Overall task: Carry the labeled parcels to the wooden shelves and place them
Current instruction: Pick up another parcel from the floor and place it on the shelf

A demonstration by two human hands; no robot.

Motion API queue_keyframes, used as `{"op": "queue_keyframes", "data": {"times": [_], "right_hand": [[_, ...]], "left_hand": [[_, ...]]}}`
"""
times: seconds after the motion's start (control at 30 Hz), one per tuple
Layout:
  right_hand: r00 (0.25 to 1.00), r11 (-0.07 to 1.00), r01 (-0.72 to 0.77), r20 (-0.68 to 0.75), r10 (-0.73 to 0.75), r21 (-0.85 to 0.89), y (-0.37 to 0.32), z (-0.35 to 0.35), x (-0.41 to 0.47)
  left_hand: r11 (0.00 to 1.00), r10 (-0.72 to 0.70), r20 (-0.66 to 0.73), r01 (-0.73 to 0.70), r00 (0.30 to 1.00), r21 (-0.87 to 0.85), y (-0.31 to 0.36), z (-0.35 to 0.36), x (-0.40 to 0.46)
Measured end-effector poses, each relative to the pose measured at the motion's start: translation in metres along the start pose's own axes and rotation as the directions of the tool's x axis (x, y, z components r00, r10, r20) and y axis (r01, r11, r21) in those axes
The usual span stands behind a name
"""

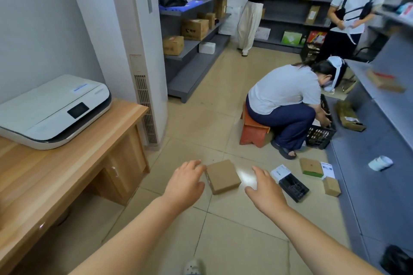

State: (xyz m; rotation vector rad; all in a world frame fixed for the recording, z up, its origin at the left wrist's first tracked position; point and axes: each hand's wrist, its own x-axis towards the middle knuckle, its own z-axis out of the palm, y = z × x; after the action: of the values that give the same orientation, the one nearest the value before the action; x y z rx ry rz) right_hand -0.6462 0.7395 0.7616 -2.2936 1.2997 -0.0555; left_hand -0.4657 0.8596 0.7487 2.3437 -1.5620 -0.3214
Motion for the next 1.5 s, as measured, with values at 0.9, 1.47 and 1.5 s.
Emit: {"op": "queue_keyframes", "data": {"times": [0.9, 1.47, 1.5], "right_hand": [[0.987, 0.996, 0.019, 0.162, -0.005, -0.087, 0.061, -0.067, 0.416], [0.776, 0.873, 0.415, 0.6, -0.194, -0.255, 0.164, -0.013, 0.668], [0.765, 0.869, 0.422, 0.615, -0.19, -0.257, 0.169, -0.001, 0.676]], "left_hand": [[0.98, -0.161, 0.119, 0.173, 0.98, -0.099, -0.031, 0.062, 0.403], [0.642, -0.701, 0.16, 0.713, 0.695, -0.283, -0.013, 0.206, 0.512], [0.615, -0.722, 0.168, 0.733, 0.672, -0.289, -0.016, 0.217, 0.511]]}}
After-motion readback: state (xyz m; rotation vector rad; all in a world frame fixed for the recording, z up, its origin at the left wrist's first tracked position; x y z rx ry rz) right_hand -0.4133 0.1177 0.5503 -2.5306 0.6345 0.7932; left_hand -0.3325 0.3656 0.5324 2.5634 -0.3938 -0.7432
